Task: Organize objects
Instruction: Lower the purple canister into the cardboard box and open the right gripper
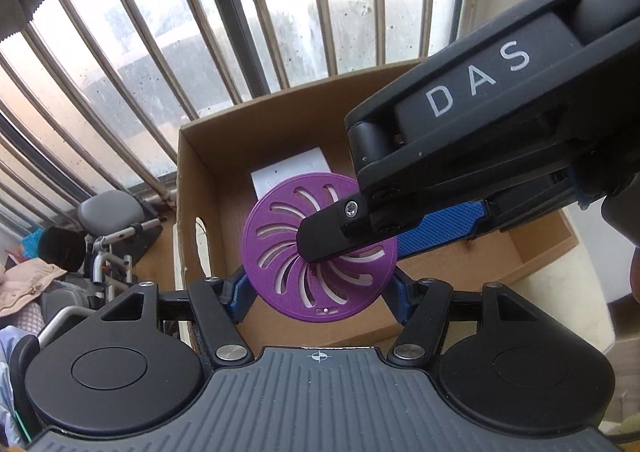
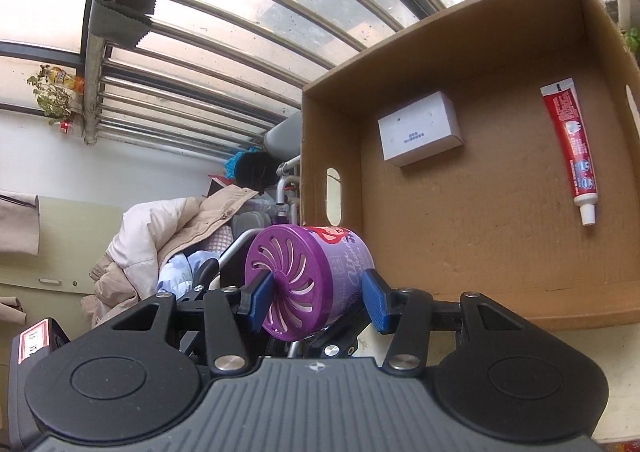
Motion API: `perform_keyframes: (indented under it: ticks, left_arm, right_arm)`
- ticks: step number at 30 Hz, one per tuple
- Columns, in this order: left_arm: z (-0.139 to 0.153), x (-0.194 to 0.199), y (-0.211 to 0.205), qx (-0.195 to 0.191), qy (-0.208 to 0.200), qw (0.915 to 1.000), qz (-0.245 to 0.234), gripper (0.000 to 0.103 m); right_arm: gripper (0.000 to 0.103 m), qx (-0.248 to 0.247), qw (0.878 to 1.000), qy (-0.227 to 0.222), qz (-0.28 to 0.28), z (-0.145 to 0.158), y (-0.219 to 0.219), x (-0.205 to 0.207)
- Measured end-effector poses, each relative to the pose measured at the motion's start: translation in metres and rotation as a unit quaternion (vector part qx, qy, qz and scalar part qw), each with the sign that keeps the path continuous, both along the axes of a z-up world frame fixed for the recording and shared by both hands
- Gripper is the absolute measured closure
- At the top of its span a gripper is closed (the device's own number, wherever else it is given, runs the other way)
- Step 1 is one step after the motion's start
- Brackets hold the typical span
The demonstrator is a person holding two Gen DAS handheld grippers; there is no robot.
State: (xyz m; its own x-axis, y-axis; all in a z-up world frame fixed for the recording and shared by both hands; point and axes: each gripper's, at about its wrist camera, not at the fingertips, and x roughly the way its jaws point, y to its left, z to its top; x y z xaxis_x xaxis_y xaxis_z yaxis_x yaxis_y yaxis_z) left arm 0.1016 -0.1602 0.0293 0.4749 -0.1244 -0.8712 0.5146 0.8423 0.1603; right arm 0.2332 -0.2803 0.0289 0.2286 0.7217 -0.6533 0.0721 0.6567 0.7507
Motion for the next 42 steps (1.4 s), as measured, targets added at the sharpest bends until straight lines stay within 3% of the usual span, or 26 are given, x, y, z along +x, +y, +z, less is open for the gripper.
perform_keyframes:
  ticks: [10, 16, 23, 32, 37, 42]
  left_arm:
    - [-0.053, 0.054, 0.005, 0.042, 0.032, 0.998, 0.034, 0.039]
    - [-0.079, 0.08, 0.01, 0.057, 0.049, 0.9966, 0.035, 0.039]
    - [-0.106, 0.1, 0.014, 0.066, 0.069, 0.9938, 0.056, 0.039]
    - [-0.139, 0.113, 0.015, 0.087, 0.083, 0.9918, 0.043, 0.037]
    - [-0.145, 0.112, 0.015, 0.088, 0.094, 0.9913, 0.027, 0.024]
    - [-0.135, 0.108, 0.015, 0.089, 0.089, 0.9917, 0.026, 0.023]
  right_arm:
    - [0.047, 0.001, 0.998, 0.019, 0.06, -0.06, 0.024, 0.058]
    - [0.046, 0.015, 0.997, 0.038, 0.059, -0.093, 0.029, 0.081]
    - [0.046, 0.01, 0.996, 0.044, 0.077, -0.122, 0.039, 0.1]
    - [0.046, 0.004, 0.995, 0.041, 0.089, -0.154, 0.044, 0.108]
    - [0.046, -0.019, 0.994, 0.046, 0.095, -0.167, 0.049, 0.101]
    - [0.046, -0.022, 0.994, 0.058, 0.088, -0.166, 0.044, 0.099]
